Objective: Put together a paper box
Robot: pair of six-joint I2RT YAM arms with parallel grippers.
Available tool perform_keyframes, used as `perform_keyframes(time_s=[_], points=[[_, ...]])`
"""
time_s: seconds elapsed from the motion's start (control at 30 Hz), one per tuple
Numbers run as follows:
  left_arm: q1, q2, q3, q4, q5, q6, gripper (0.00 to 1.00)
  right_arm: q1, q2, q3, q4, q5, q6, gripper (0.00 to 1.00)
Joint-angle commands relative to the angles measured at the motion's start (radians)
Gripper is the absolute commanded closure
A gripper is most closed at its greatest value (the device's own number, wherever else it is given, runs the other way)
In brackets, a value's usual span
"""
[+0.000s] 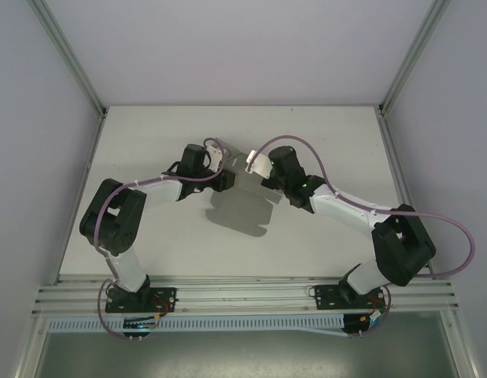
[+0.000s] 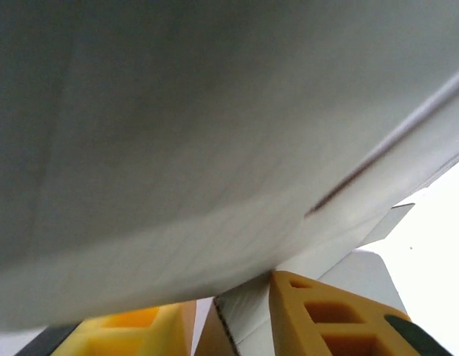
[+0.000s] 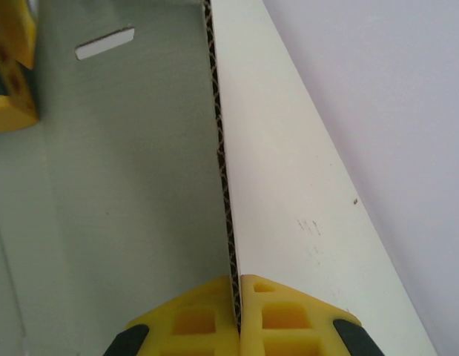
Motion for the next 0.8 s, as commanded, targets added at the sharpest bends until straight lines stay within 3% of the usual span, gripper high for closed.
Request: perform_keyframes(time_s=[0.0,0.27,0.5,0.63,0.77], points=[[0.001,0.033,0.053,0.015,-0.057,-0.101,0.70,0.080,-0.022,-0.002,-0.049,-0.061,0.013,1.00],[0.001,0.059,0.016,0.020,-0.059,-0.177,0.68,0.178,0.073,-0.064,0.029,0.126,0.001,1.00],[0.001,0.045,-0.071,0.003,-0.103,-0.247,0.66,0.173,0.200,-0.068,0.183,0.307,-0.093,1.00],[0.001,0.020,-0.094,-0.066,-0.166,-0.279,0.64,0.169,0.230,-0.052,0.205,0.334,-0.136,1.00],[0.001,-0.022,-0.128,-0.104,-0.173,-0.292,0.54,0.165,0.221,-0.057,0.234,0.353,-0.152,1.00]])
